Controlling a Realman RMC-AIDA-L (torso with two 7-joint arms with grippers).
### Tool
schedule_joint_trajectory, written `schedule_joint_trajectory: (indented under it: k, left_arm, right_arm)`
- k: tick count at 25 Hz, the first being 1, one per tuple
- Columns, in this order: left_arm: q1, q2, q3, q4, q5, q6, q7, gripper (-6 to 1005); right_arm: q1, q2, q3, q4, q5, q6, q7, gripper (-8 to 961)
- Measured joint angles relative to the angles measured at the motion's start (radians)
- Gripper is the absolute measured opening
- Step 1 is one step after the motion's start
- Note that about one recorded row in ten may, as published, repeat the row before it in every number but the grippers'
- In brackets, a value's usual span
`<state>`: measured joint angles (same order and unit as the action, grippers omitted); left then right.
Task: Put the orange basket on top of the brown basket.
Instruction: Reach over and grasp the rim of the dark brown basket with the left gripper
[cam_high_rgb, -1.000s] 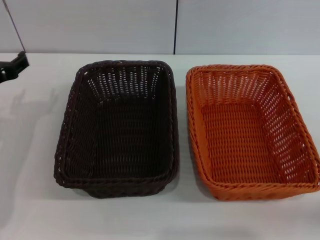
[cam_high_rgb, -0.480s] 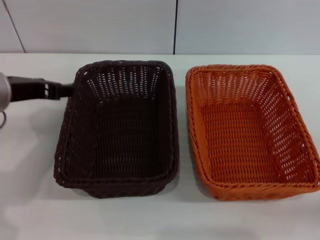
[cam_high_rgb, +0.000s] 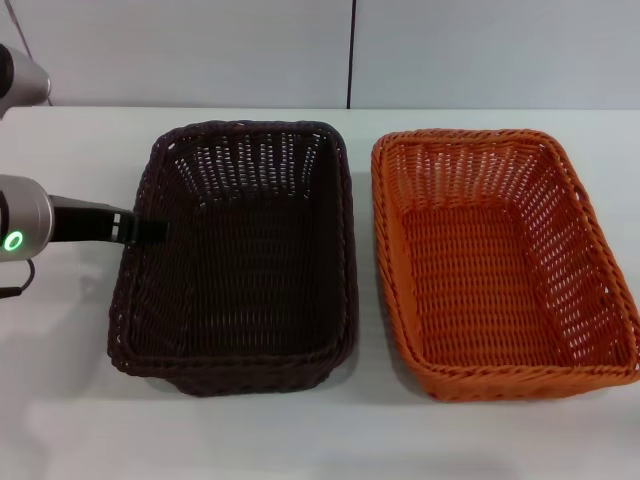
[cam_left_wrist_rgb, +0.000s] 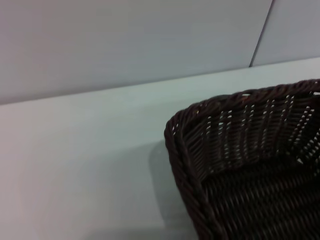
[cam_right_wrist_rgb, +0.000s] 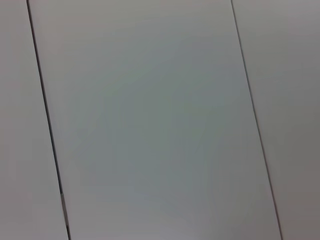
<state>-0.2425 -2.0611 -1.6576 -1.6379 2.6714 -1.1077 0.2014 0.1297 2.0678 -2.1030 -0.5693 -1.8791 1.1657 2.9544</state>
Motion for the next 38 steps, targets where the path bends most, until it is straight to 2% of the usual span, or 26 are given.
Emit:
schedule_joint_trajectory:
  k: [18,26,32,34,38]
  left_arm:
    - [-0.088,-0.002,0.029,0.144,0.016,0.0,0.006,793]
    - [-0.098,0.002,0.02,0.168,0.02,-0.006,0.034,784]
    - [-0.102,0.003,0.017,0.18,0.016,-0.007,0.071,573]
    - [-0.102,0.003,0.017,0.181,0.016,-0.007,0.073,388]
    - [-0.1,0.002,0.017,0.167,0.008,-0.016,0.093,369]
  right_arm:
    - [-0.002,-0.001,0.002,0.013,0.0,-0.006,0.0,804]
    - [-0.001,-0.002,0.0,0.013,0.0,-0.008,0.0,803]
    - [-0.001,-0.002,0.0,0.011,0.0,-0.007,0.0,803]
    - [-0.001,-0.002,0.0,0.011,-0.001,-0.006,0.0,803]
    - [0.0,-0.002,0.0,0.011,-0.003,-0.002,0.0,803]
